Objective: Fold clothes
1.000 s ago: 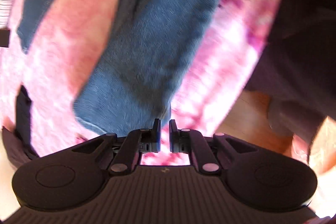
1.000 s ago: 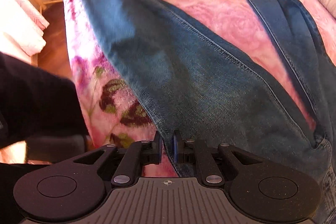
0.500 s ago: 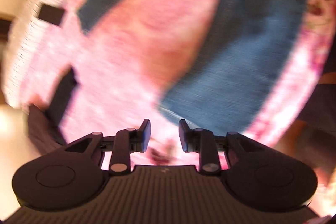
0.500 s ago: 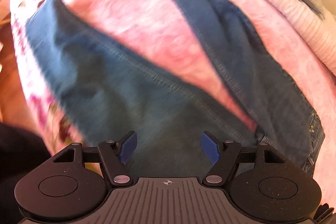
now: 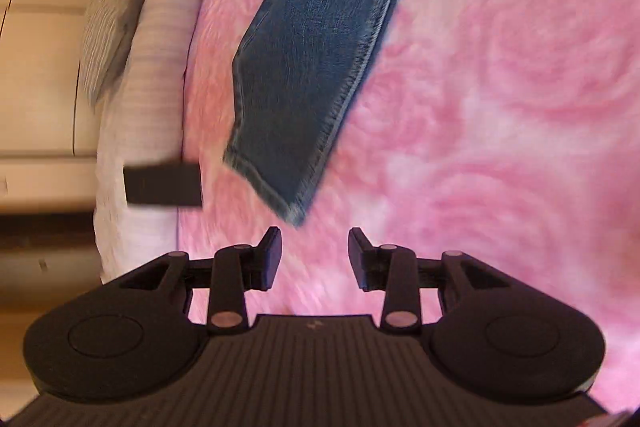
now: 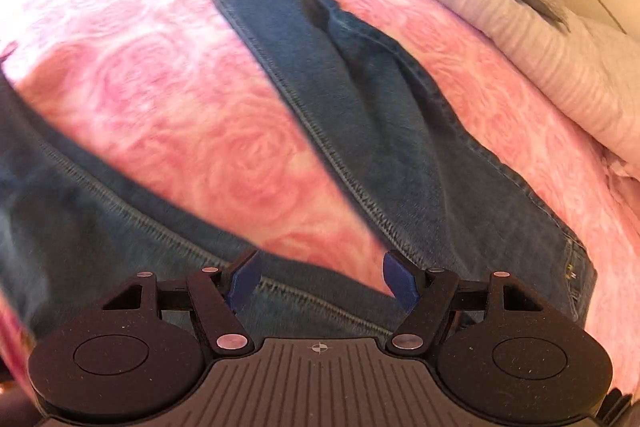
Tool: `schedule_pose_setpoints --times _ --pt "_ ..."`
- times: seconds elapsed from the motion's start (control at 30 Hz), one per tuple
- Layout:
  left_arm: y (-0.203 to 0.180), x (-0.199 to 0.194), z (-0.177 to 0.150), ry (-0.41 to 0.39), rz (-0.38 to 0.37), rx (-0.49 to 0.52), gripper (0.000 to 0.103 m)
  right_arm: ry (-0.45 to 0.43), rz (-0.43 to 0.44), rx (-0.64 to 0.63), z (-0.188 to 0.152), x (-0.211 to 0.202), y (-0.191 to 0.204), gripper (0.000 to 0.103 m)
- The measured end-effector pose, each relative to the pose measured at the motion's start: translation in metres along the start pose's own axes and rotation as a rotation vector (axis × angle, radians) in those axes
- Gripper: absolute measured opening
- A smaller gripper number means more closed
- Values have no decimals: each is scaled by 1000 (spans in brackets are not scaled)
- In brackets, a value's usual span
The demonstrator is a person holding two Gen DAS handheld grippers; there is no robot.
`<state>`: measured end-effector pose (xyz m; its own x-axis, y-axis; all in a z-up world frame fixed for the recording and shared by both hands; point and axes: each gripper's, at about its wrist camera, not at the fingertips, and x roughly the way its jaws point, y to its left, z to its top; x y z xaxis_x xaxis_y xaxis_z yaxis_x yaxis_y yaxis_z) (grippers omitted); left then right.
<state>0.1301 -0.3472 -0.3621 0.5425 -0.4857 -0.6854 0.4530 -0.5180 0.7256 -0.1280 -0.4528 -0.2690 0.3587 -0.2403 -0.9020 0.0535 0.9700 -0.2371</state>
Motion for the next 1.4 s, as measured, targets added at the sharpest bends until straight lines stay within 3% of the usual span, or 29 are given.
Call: schedule_pose_setpoints --times 0.2,0.23,0.27,0.37,0.47,0.67,0.8,1.03,1.17,1.4 --pt "-3 77 -7 -52 34 191 29 82 -74 100 5 24 12 71" --pt "-1 79 -9 -55 21 193 17 95 -83 110 6 27 14 71" --pt "2 81 -11 -56 2 189 15 96 -86 117 6 26 15 71" --pt "15 60 -20 -35 -49 133 14 98 -95 138 9 24 17 71" --pt "20 7 -37 2 -154 57 14 98 -105 158 11 21 18 71" --pt "-30 -48 -57 61 -329 10 14 103 -87 196 16 14 8 71" --pt "-45 -53 -51 95 -313 0 15 117 -105 186 12 7 1 71" --pt "-19 -74 -51 191 -288 -108 20 150 -180 312 -35 -26 -46 71" --pt "-10 -118 -23 193 -280 -239 25 166 -218 413 -81 -43 -89 71" --pt "-33 -186 98 160 -283 -357 27 151 -237 543 -192 -68 -185 71"
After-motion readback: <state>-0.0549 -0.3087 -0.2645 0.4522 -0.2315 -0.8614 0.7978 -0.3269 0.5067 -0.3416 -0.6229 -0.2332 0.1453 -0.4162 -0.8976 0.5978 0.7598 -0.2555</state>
